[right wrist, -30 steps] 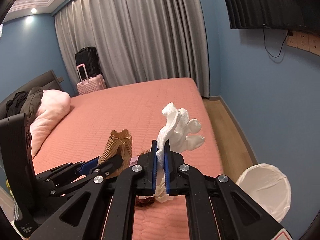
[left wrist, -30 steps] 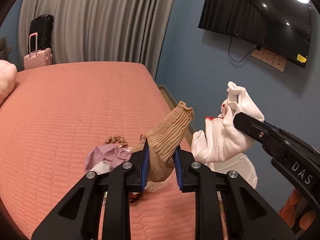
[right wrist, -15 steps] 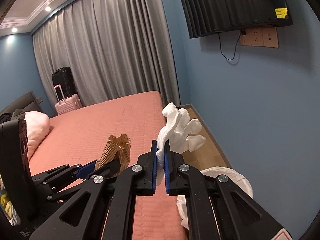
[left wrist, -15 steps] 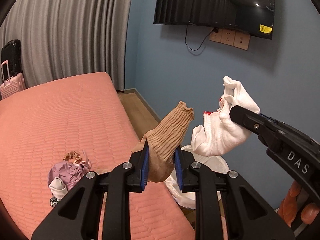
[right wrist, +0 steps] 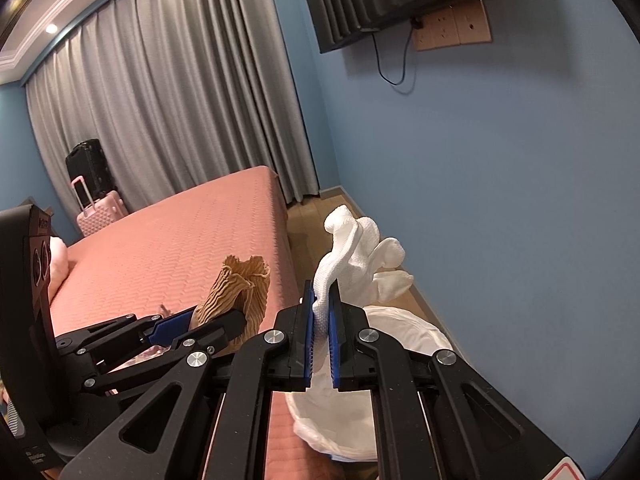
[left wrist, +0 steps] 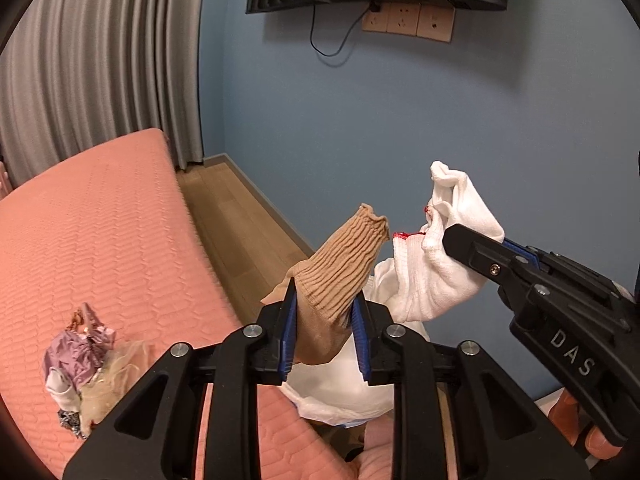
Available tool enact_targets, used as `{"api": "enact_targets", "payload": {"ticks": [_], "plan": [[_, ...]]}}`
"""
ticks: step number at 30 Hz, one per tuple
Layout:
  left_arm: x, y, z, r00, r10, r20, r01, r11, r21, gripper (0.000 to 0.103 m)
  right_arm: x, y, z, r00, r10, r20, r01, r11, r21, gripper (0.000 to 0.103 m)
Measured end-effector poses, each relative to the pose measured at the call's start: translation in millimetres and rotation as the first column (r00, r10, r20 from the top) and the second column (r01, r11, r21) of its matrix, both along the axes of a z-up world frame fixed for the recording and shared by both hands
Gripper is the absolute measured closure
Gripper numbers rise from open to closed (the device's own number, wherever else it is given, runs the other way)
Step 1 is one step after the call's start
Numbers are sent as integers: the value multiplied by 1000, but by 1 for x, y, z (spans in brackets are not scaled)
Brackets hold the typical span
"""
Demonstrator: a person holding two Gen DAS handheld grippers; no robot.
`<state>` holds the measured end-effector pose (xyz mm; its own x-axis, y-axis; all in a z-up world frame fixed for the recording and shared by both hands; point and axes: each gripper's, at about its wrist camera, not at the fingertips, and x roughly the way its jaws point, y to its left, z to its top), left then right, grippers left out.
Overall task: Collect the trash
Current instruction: 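Carry both items over the wastebasket and open both tools to drop them, then return both tools to the pile and close the left tool on the white sock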
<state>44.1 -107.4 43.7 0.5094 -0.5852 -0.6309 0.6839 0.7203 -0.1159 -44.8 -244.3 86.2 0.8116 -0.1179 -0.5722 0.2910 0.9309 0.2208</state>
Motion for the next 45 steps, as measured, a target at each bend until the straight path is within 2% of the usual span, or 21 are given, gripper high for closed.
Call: {"api": "enact_targets", "payload": {"ticks": [2,4,5,6,8,9,13,16,26,34,45], "plan": [[3,-6,-5,1000,-8,-14,8,1000,3,77,2,-5,-6,1000,-6,-8,6,1000,2,97],[5,-11,-9,1000,-12,-19,12,1000,6,72,6,-9,-10,1000,-11,-17,12,1000,10,96],[6,-13,-10,1000,-10,-18,10,1000,4,64,8,-11,-13,1000,-13,-21,13,1000,14,94],[7,-12,-10,1000,1,-16,-1,1000,-1,50,10,-14,-15,1000,-22,-22,22,1000,15,92],[10,-11,-10,999,35,-9,-35,999,-11,40,12,-16,-17,999,-33,-25,34,999,19,91],[11,-10,-10,999,41,-14,-41,999,-16,39,13,-17,-18,999,-39,-27,40,999,21,91],[14,-6,-10,998,67,-17,-67,998,-9,39,16,-17,-18,999,-45,-25,46,999,24,89],[12,-1,-9,997,81,-4,-81,997,-3,39,16,-15,-18,999,-40,-23,41,999,31,83],[4,32,-12,989,146,-14,-147,989,-15,39,14,20,-17,1000,10,-21,-10,1000,28,75],[5,70,-15,975,221,-13,-221,975,-20,38,13,59,-26,998,63,-32,-62,998,33,65],[16,123,-19,942,332,-52,-334,942,-39,30,17,105,-29,990,137,-44,-136,991,18,57]]}}
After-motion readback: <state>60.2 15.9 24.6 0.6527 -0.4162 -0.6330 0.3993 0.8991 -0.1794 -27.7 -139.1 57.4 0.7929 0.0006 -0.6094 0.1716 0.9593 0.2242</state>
